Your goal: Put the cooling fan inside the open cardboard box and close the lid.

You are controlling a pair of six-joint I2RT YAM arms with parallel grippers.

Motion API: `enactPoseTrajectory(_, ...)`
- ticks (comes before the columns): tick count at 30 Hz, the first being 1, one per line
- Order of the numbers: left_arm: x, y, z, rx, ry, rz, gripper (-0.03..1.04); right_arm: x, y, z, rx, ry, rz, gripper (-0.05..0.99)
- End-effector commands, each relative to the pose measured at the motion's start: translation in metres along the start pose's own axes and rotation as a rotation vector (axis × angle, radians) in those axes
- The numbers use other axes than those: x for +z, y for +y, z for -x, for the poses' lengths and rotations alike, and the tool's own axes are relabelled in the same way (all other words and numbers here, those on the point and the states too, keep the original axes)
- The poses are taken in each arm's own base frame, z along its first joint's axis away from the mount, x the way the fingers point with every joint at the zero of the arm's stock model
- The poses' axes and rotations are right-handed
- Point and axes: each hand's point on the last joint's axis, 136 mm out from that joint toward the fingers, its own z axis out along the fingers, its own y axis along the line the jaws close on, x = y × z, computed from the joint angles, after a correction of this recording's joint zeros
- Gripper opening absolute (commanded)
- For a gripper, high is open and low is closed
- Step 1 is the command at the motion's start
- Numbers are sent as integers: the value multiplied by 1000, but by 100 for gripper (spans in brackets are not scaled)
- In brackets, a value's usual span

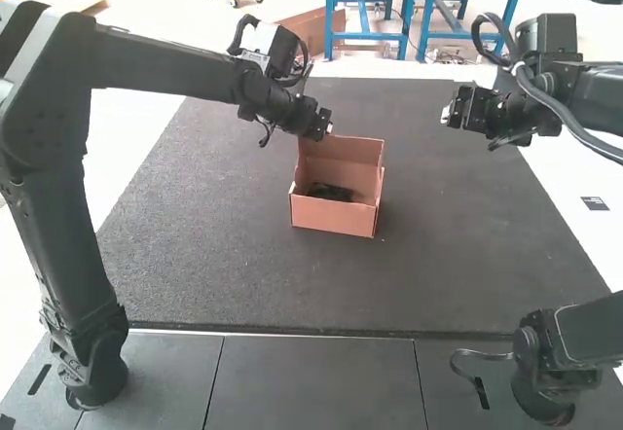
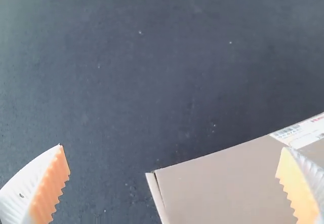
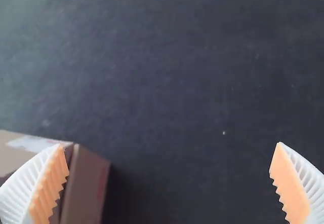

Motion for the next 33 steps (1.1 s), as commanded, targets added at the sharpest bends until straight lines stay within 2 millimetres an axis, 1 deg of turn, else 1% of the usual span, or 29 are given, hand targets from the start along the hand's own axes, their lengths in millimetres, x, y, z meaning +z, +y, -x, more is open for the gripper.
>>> enactPoseTrajectory(1, -5, 2, 3, -18, 4, 6, 97, -8, 4, 15, 18, -20, 39, 91)
enactPoseTrajectory(4, -4, 2, -14, -17, 57, 3, 97, -7, 8, 7, 22, 22, 63, 91)
enactPoseTrajectory(9, -3, 0, -36, -12, 96, -1, 97, -7, 12, -3, 26, 63, 89, 91)
enactPoseTrajectory(13, 2, 1, -59, -6, 131, 7, 97, -5, 13, -9, 28, 87, 94, 91)
enactPoseTrajectory(16, 10, 4, -72, 17, 116, 10, 97, -6, 12, -12, 29, 101, 92, 91)
enactPoseTrajectory(22, 16, 17, -91, 40, 107, 33, 97, -5, 12, -17, 25, 115, 92, 91)
enactPoseTrajectory(25, 15, 19, -91, 36, 112, 37, 97, -5, 13, -16, 23, 112, 93, 91)
enactPoseTrajectory(26, 12, 20, -84, 35, 94, 37, 97, -5, 13, -16, 23, 112, 93, 91)
enactPoseTrajectory(27, 7, 21, -71, 33, 65, 38, 97, -5, 13, -16, 24, 113, 93, 91)
enactPoseTrajectory(28, -1, 21, -52, 29, 19, 39, 97, -5, 14, -15, 22, 111, 95, 91)
enactPoseTrajectory(29, -14, 22, -27, 23, -44, 41, 97, -4, 14, -14, 22, 109, 95, 91)
enactPoseTrajectory(31, -46, 27, 24, 9, -164, 47, 97, -4, 13, -14, 23, 108, 94, 91)
enactPoseTrajectory(32, -61, 29, 44, 0, -209, 47, 97, -4, 14, -14, 22, 108, 98, 91)
enactPoseTrajectory(33, -74, 31, 59, -13, -243, 42, 97, -4, 15, -14, 23, 108, 102, 91)
